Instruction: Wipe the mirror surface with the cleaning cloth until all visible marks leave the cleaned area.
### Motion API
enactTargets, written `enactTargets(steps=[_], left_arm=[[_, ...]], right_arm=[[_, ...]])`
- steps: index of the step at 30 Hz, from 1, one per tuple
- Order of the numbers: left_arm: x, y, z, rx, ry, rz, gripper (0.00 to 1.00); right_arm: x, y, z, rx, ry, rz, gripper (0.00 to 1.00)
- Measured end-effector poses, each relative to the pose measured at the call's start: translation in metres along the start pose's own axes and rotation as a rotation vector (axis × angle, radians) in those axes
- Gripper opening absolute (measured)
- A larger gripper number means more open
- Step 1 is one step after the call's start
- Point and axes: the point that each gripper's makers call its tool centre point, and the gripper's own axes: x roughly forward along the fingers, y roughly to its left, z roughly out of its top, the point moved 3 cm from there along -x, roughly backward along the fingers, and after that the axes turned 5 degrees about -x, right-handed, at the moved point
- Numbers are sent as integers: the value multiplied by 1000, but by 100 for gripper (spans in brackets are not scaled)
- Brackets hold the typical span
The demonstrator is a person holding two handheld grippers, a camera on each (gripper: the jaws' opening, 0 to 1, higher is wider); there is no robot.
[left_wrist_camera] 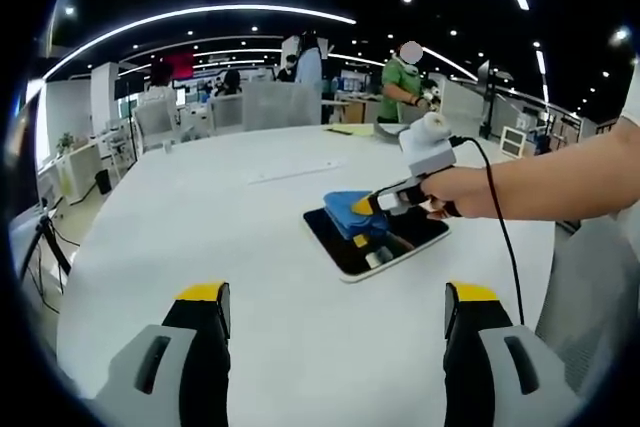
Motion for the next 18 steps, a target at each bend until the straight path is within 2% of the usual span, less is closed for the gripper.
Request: enactTargets(steps=[18], left_arm=[[3,-4,3,9,2,-10,89]], right_arm=[[-12,-23,-6,38,-6,-46,1]])
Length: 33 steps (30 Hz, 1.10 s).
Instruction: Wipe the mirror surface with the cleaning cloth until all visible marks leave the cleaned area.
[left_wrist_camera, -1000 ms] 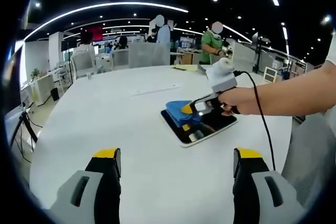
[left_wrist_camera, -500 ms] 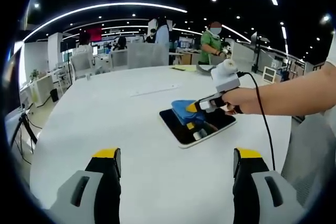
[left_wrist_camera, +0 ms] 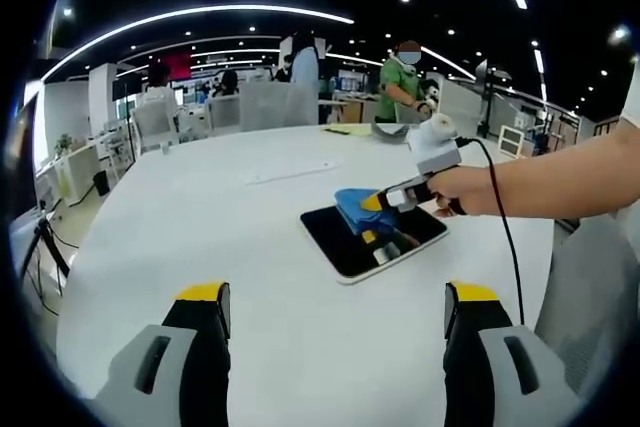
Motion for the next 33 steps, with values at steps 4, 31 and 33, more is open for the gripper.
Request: enactTargets(steps=[4,31,33], left_arm=[[1,0,0,1,1,-3,89],[5,-3,0,9,8,-16,88],[4,-2,-1,10,9,-14,88]], right_arm=[[-2,-5,-1,7,-1,-8,1],[-3,-9,-3,-2,6,-6,1],[-3,-10,-3,-2,5,-7,1]])
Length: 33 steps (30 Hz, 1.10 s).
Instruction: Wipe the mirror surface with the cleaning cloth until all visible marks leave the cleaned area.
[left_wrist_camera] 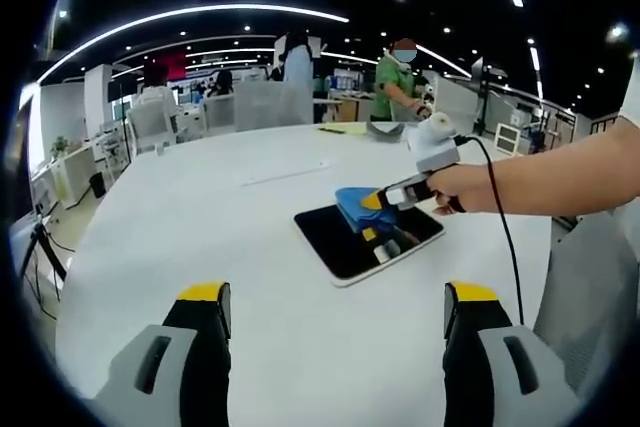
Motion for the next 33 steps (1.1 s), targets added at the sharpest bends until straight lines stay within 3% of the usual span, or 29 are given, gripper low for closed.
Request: enactTargets(steps=[33], left_arm=[[3,-4,-1,5,5,-9,88]], right_arm=[[-20,-40,-10,61,-14,-81,1]])
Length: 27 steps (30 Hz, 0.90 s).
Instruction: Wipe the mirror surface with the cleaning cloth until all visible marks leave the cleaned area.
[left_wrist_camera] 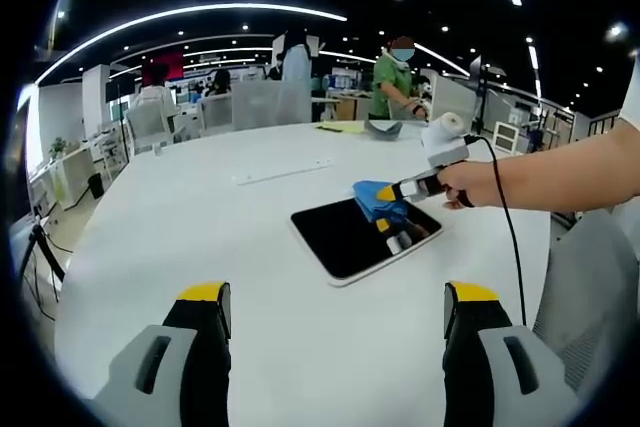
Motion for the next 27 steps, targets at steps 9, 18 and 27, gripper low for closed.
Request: enactTargets(steps=[9,18,27], left_arm=[[-1,0,-1,-1,1,1,88],[-1,-2,-1,-2,0,-1,88],[-2,-2,0,-2,-5,1,88]], right_arm=[[-4,-10,-2,27,-6,-18,1],[-5,-10,-3,38,-10,-20,1],[-5,-10,-4,14,-5,-16,1]])
